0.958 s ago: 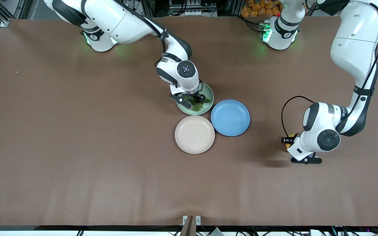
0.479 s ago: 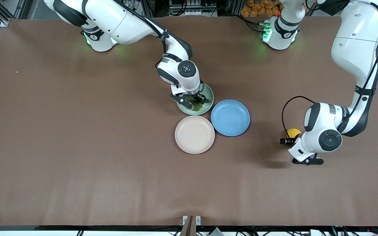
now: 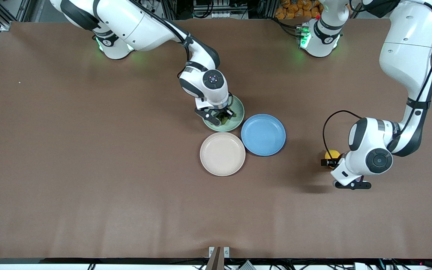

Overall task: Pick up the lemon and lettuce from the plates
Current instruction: 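Grasp the lettuce with the right gripper while the left gripper lowers lemon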

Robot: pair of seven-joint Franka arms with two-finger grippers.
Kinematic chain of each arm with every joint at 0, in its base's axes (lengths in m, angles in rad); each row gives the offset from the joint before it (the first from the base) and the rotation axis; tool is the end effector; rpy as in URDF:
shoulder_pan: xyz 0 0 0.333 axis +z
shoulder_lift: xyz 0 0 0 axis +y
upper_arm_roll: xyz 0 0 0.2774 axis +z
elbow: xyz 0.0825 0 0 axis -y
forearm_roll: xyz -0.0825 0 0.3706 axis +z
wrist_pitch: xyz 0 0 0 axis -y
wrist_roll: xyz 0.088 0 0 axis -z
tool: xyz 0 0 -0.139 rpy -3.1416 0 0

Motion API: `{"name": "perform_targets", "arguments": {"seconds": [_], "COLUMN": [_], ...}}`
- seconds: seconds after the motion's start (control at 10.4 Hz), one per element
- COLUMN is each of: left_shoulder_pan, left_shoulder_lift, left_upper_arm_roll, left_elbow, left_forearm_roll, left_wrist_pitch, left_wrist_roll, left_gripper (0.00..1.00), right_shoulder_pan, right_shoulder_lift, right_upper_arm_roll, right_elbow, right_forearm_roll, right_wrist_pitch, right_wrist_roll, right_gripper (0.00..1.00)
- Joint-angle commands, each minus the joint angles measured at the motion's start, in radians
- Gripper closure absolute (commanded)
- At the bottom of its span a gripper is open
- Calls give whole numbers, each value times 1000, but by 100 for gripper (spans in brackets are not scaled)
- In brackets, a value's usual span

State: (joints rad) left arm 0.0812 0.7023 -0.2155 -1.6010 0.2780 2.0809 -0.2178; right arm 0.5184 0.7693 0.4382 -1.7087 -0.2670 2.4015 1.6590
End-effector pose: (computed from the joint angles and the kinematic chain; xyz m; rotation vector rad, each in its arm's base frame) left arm 0.6296 -0.0559 0.1582 -3.0104 0.0630 0.2744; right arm 0.3807 0.5109 0.1274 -2.9506 0.9361 0.1765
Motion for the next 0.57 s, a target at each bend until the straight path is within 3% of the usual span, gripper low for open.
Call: {"name": "perform_targets", "arguments": {"seconds": [0.0,0.48], "left_shoulder_pan": [11,11], "left_shoulder_lift": [-55,-145], "left_upper_arm_roll": [-11,-16], "left_elbow": [15,16], "left_forearm_roll": [27,18], "left_wrist_pitch": [-4,-19], "left_wrist_roll": [0,0], "left_gripper": [0,0], "right_shoulder_pan": [-8,-32], "right_shoulder_lift": [-2,-33], "right_upper_arm_roll": [-7,-4], "right_elbow": [9,14], "right_forearm_roll": [-26,-18], "right_wrist_pitch": [-31,-94], "right_wrist_roll": [7,-21], "right_gripper": [88,91]}}
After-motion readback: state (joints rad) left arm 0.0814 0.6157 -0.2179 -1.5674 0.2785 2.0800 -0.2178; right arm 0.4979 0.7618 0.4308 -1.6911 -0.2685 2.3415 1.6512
